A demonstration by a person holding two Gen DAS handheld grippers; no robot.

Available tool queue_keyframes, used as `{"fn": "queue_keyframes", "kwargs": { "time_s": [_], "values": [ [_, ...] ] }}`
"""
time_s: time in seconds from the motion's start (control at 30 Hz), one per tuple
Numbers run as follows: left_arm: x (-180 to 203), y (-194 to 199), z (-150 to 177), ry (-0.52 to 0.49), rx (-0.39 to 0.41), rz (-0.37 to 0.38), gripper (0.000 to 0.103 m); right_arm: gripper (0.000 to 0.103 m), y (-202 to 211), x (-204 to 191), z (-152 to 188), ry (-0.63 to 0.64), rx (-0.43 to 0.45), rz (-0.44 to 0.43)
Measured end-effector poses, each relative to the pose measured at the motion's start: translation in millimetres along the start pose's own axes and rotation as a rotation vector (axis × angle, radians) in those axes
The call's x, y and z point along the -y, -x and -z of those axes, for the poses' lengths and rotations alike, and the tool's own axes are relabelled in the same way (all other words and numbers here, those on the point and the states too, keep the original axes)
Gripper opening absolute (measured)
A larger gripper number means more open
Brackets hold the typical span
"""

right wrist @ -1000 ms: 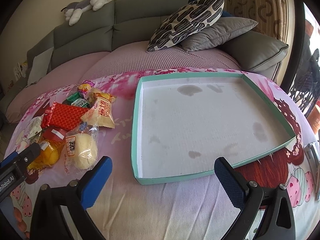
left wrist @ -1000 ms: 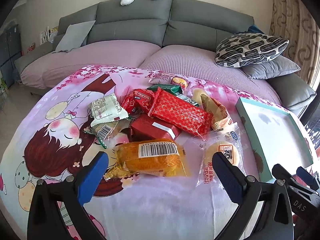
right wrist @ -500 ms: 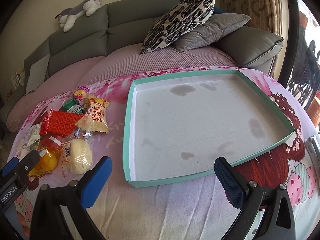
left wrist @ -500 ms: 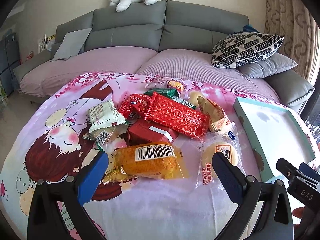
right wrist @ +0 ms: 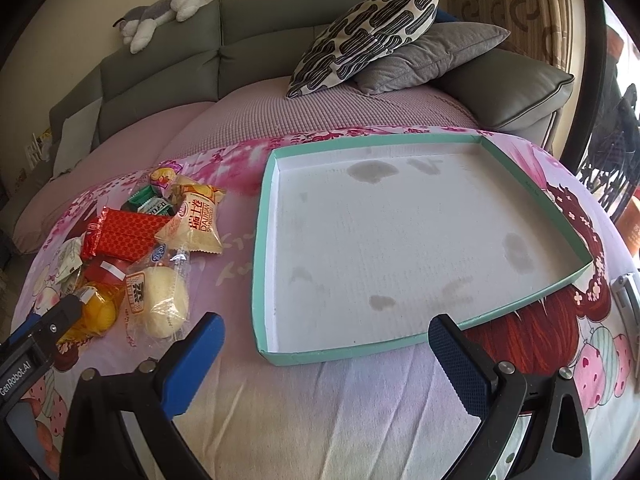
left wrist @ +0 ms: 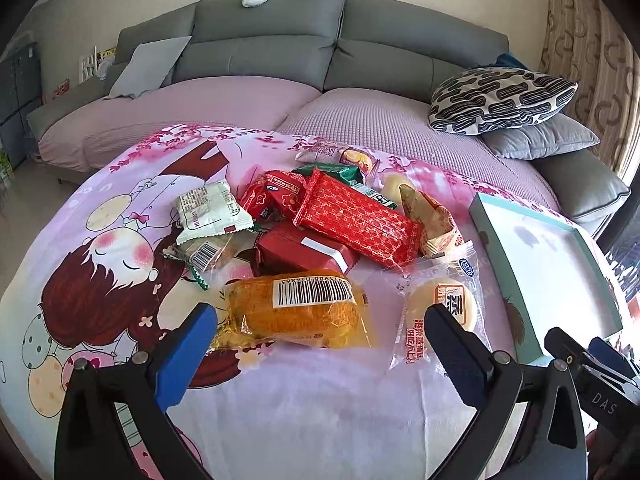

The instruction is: Organize snacks

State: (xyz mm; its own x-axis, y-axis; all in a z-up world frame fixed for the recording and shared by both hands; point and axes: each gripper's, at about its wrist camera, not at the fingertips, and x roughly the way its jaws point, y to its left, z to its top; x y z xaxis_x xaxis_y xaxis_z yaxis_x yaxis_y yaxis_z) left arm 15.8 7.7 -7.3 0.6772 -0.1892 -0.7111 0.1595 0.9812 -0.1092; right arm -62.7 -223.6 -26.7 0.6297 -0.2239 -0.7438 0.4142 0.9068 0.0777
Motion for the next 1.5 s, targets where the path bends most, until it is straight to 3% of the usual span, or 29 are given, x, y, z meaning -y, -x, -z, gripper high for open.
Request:
{"fn": "queue_keyframes", "kwargs": {
  "time_s": [0.23,0.43,0.5,0.87,1.0,1.07,1.33,1.5],
  "values": [
    [-3,1,-1,0.015,0.000,0.003,0.103,0.103,4,-3,-2,0.001,0.021,-0.002],
    [-12,5,-5,0.049,0.013,-0.014,0.103,0.102,12,-16,-10,-0.007,0.089,-0.101],
    [-15,3,-5,0.057,0.000,-0.037,0.103,0.098,11,-26,-13,0.014,0.098,-0.132],
    [-31,-10,-15,0.103,-0.047,-0.014,0.098,0.077,-11,-87,-14,0.161,0.043,-0.214],
    [-33,-25,-14,0.127,-0.099,0.026,0.087,0.074,-24,-96,-10,0.180,0.002,-0.228],
    [-34,-33,-12,0.140,-0.124,0.056,0.085,0.067,-31,-101,-8,0.195,-0.021,-0.230],
    [-35,-39,-8,0.160,-0.137,0.083,0.084,0.053,-46,-109,0,0.202,-0.080,-0.291],
    [-35,-40,-8,0.156,-0.139,0.080,0.084,0.050,-45,-111,0,0.200,-0.076,-0.298]
  ]
}}
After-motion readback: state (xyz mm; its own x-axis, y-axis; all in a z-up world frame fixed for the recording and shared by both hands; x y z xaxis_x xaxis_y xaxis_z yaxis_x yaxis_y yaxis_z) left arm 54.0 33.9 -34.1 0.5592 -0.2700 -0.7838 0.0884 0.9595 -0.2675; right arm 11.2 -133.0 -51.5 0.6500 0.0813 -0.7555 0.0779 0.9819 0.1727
